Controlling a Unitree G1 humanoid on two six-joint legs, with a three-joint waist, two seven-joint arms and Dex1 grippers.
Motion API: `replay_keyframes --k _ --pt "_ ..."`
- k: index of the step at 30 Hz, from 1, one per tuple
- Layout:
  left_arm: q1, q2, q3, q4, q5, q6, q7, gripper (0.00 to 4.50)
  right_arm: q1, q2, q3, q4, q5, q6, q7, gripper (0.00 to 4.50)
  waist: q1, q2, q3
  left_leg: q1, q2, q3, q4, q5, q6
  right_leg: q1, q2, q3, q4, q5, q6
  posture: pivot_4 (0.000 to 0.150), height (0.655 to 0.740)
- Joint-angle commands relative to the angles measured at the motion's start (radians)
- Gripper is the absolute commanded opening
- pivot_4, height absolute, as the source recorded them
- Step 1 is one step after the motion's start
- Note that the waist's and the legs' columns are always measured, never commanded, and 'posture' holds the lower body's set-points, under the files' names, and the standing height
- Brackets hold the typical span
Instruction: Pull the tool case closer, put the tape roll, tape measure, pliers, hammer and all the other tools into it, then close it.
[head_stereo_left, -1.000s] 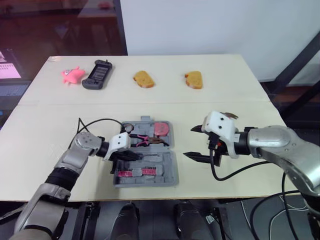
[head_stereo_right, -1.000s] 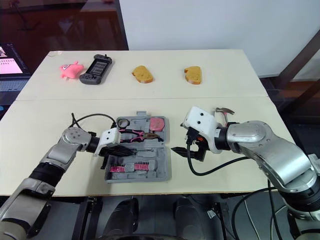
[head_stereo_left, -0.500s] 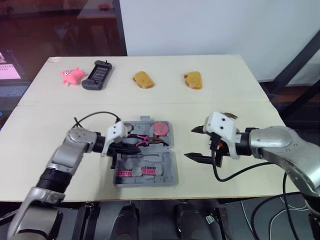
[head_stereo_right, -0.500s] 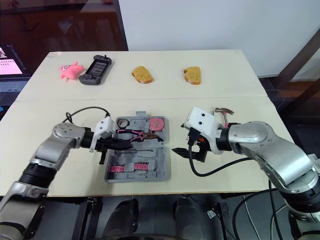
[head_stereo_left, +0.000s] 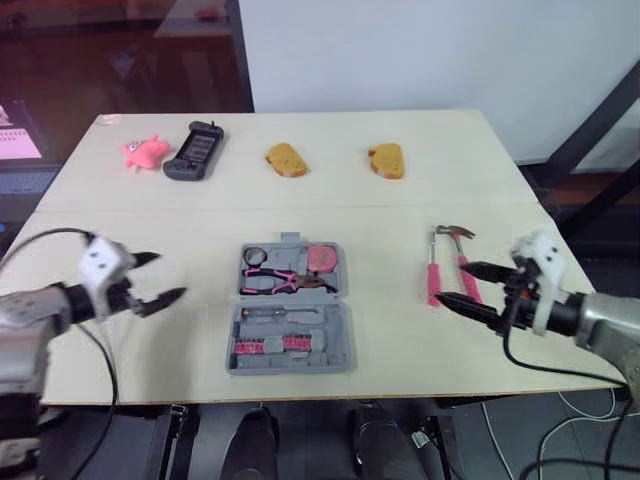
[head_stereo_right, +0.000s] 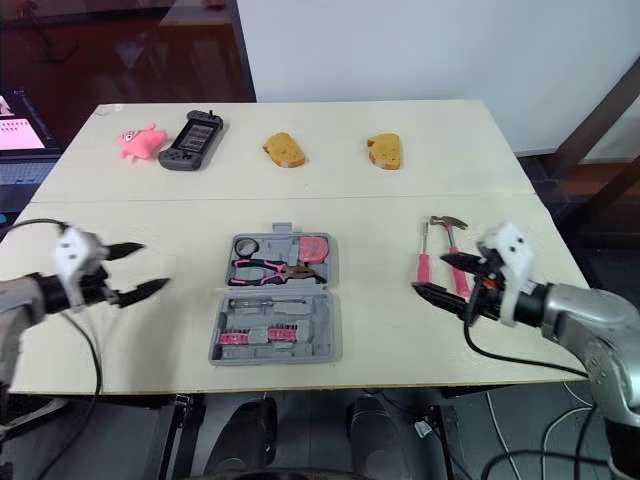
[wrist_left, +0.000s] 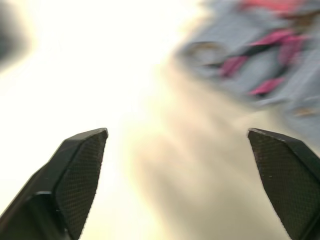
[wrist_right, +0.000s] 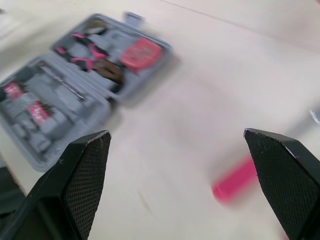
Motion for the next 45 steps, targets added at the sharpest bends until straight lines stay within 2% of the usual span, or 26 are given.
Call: replay_keyframes --k 1,8,14,18,21,24,27,34,39,45 --pt "0.041 0.018 0.104 0.019 -0.029 -0.07 0.029 4.46 0.06 0.004 -0.08 0.017 -0.034 -0.093 0.013 4.5 0.0 0.0 0.0 0.0 0.0 0.001 0.0 0.0 0.0 0.0 0.0 0.001 0.0 0.0 0.0 0.15 0.74" --pt "0.14 0.033 0.215 0.077 -0.098 0.003 0.042 4.46 0.155 0.001 -0.165 0.187 -0.076 -0.228 0.077 4.5 -0.003 -0.001 0.0 0.003 0.0 0.002 0.0 0.0 0.0 0.002 0.0 0.001 -0.001 -0.002 -0.004 0.15 0.74" --pt "0.153 0.059 0.179 0.048 -0.083 -0.019 0.004 4.46 0.151 0.007 -0.144 0.169 -0.054 -0.213 0.072 4.5 -0.003 -0.001 0.0 0.003 0.0 0.002 0.0 0.0 0.0 0.002 0.0 0.001 -0.001 -0.002 -0.004 0.15 0.74" --pt "-0.006 0.092 0.096 -0.014 -0.137 0.065 -0.04 4.46 0.141 -0.007 -0.129 0.075 -0.039 -0.166 0.045 4.5 0.01 -0.001 0.0 0.003 0.0 0.001 0.0 0.0 0.0 0.003 0.0 0.001 -0.001 -0.002 -0.004 0.15 0.74" --pt "-0.128 0.15 -0.036 -0.104 -0.189 0.146 -0.205 4.46 0.137 -0.019 -0.1 -0.04 -0.025 -0.105 0.006 4.5 0.02 -0.001 -0.001 0.002 0.0 0.002 0.001 0.0 -0.001 0.003 0.0 0.001 -0.001 -0.002 -0.004 0.15 0.74" --pt "-0.276 0.176 -0.151 -0.132 -0.216 0.257 -0.279 4.46 0.126 -0.007 -0.081 -0.125 -0.026 -0.061 -0.059 4.5 0.021 -0.001 -0.001 0.002 0.0 0.002 0.0 0.0 -0.001 0.003 0.0 0.001 -0.002 -0.001 -0.002 0.15 0.74" --pt "-0.42 0.16 -0.288 -0.175 -0.225 0.345 -0.357 4.46 0.096 0.02 -0.042 -0.214 -0.026 -0.003 -0.161 4.5 0.02 -0.001 -0.001 0.003 0.0 0.001 0.0 0.0 -0.001 0.003 0.0 0.001 -0.001 0.0 0.0 0.15 0.74" --pt "-0.476 0.14 -0.401 -0.228 -0.215 0.372 -0.441 4.46 0.034 0.051 0.042 -0.306 -0.051 0.135 -0.345 4.5 -0.002 0.0 0.0 0.002 0.0 0.001 0.0 0.0 0.0 0.002 0.001 0.001 -0.001 0.0 0.0 0.15 0.74" --pt "-0.424 0.135 -0.398 -0.302 -0.221 0.385 -0.427 4.46 -0.103 0.034 0.141 -0.208 -0.129 0.216 -0.45 4.5 -0.004 0.0 0.0 0.002 0.0 0.001 0.0 0.0 0.0 0.002 0.001 0.002 -0.001 -0.001 -0.002 0.15 0.74" --pt "-0.321 0.116 -0.337 -0.419 -0.245 0.421 -0.327 4.46 -0.313 0.009 0.23 0.076 -0.188 0.244 -0.426 4.5 -0.004 0.0 0.0 0.001 0.0 0.001 0.0 0.0 0.0 0.001 0.0 0.002 -0.001 -0.001 -0.002 0.15 0.74"
